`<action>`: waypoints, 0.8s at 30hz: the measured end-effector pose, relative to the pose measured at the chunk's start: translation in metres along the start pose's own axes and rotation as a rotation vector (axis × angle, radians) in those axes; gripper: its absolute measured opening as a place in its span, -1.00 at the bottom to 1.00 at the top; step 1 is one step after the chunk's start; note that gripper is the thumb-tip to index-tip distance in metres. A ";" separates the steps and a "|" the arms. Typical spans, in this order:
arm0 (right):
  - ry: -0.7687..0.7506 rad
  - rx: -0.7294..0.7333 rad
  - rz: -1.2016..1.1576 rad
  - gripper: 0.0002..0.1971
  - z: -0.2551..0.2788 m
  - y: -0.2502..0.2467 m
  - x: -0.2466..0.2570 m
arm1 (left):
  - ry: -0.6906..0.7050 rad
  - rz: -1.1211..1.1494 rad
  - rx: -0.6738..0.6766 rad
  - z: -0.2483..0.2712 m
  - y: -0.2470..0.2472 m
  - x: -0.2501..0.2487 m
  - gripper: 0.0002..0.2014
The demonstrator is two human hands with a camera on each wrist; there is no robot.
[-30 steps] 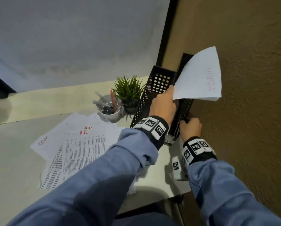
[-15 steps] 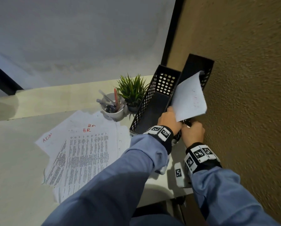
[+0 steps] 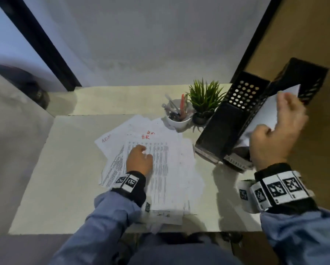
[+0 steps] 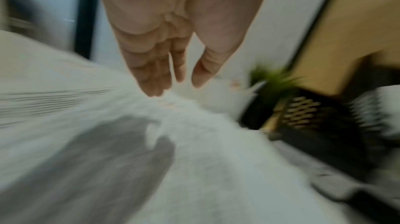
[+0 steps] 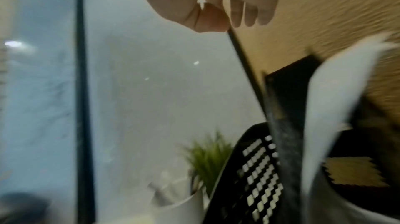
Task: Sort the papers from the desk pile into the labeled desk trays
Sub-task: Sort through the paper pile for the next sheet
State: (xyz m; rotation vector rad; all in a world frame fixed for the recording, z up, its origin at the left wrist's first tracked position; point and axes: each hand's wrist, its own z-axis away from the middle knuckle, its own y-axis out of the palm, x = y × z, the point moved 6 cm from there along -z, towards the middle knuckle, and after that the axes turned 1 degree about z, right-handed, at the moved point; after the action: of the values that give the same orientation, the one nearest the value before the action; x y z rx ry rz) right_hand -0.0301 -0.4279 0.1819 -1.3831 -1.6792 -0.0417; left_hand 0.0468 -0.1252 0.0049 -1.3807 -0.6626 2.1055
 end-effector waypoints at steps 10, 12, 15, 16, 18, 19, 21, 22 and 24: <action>0.595 0.967 0.107 -0.92 0.166 0.176 -0.023 | -0.300 -0.067 -0.068 -0.017 -0.019 0.098 -0.32; 0.652 0.976 0.135 -0.68 0.179 0.183 -0.026 | -0.331 -0.015 -0.031 -0.017 -0.016 0.103 -0.29; 0.726 0.931 0.083 -0.80 0.185 0.185 -0.023 | -0.276 0.088 -0.006 -0.016 -0.013 0.105 -0.58; 0.735 0.904 0.039 -0.97 0.185 0.184 -0.022 | -0.220 0.123 -0.019 -0.016 -0.013 0.104 -0.75; 0.774 0.867 -0.013 -0.78 0.186 0.181 -0.023 | -0.113 0.217 -0.034 -0.013 -0.013 0.102 -0.90; 0.803 0.839 -0.053 -0.75 0.186 0.180 -0.023 | -0.085 0.265 -0.030 -0.011 -0.013 0.103 -0.83; 0.880 0.771 -0.159 -0.73 0.185 0.177 -0.027 | -0.081 0.347 0.016 -0.006 -0.014 0.107 -0.65; 0.930 0.745 -0.215 -0.74 0.186 0.177 -0.031 | -0.085 0.379 0.044 -0.004 -0.015 0.109 -0.57; 1.007 0.749 -0.236 -0.77 0.189 0.178 -0.042 | -0.093 0.417 0.104 0.002 -0.017 0.107 -0.55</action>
State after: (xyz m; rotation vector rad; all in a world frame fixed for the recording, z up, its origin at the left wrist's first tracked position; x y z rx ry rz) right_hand -0.0096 -0.2910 -0.0419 -0.4293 -0.8275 -0.1880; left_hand 0.0116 -0.0413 -0.0542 -1.4674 -0.3096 2.4996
